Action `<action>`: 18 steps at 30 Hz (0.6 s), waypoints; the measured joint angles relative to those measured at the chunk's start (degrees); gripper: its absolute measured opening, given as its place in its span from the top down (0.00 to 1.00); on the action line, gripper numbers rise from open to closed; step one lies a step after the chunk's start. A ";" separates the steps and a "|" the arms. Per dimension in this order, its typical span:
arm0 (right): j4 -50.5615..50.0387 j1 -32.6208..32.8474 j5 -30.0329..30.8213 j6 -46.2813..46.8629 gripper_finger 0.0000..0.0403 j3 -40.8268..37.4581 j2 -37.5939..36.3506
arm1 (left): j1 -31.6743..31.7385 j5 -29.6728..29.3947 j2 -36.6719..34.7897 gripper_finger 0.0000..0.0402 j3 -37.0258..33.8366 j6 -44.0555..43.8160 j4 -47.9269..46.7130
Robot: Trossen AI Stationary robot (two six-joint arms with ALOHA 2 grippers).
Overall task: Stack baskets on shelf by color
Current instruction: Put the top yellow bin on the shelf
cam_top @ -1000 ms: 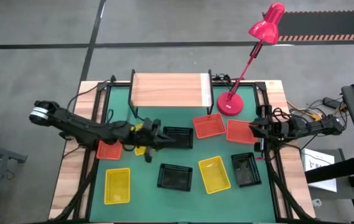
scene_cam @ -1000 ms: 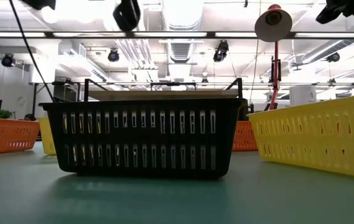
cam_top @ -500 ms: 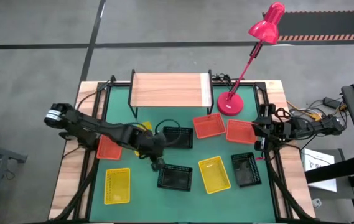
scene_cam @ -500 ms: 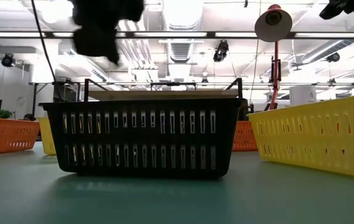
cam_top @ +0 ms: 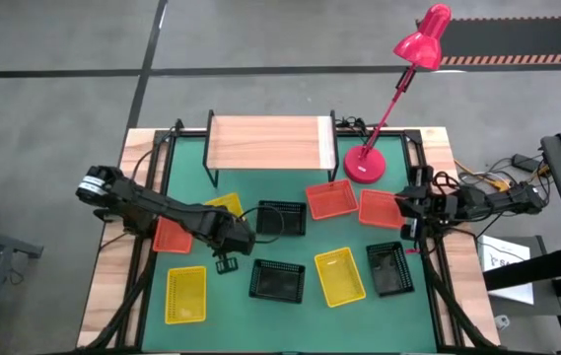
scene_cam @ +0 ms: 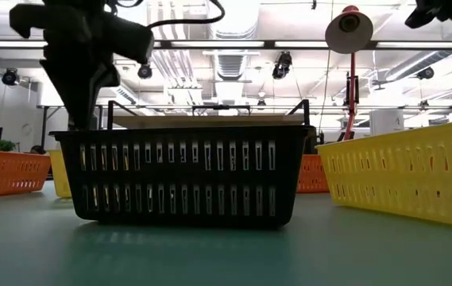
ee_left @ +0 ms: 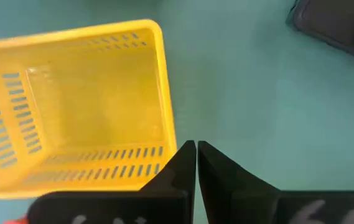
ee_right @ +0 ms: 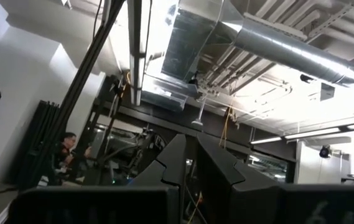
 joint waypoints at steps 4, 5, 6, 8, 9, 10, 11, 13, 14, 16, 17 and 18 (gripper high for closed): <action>-0.44 0.01 0.00 -0.02 0.93 0.00 0.00 | 0.11 -1.02 0.27 0.95 -1.09 0.53 0.32; -0.44 0.02 0.00 -0.02 0.93 0.00 0.00 | 0.11 -2.13 0.48 0.93 -1.09 0.51 0.56; -0.50 0.02 0.00 -0.02 0.93 0.00 0.00 | 0.11 -3.00 0.63 0.90 -1.11 0.51 0.63; -0.77 0.02 0.00 -0.02 0.93 0.00 0.00 | 0.11 -4.12 0.66 0.84 -1.13 0.51 0.68; -0.97 0.02 0.00 -0.02 0.93 0.00 0.00 | 0.15 -4.57 0.59 0.80 -1.13 0.49 0.79; -1.11 0.02 0.00 -0.02 0.93 0.00 0.00 | 0.24 -4.93 0.59 0.76 -1.13 0.50 1.03; -1.37 0.02 0.00 -0.02 0.93 0.00 0.00 | 0.24 -5.69 0.59 0.72 -1.13 0.53 1.49; -1.65 0.02 0.00 -0.04 0.93 0.00 0.00 | 0.24 -7.34 0.59 0.66 -1.13 0.50 2.86; -1.66 0.02 0.00 -0.03 0.93 0.00 0.00 | 0.26 -7.51 0.59 0.63 -1.14 0.51 3.58; -1.66 0.02 0.00 -0.04 0.93 0.00 0.00 | 0.24 -7.51 0.59 0.60 -1.63 0.55 6.63; -1.67 0.02 0.00 -0.04 0.93 0.00 0.00 | 0.24 -7.51 0.59 0.58 -2.08 0.55 8.33; -1.71 -0.01 0.00 -0.02 0.93 0.00 0.00 | 0.24 -7.51 0.59 0.58 -2.65 0.55 9.67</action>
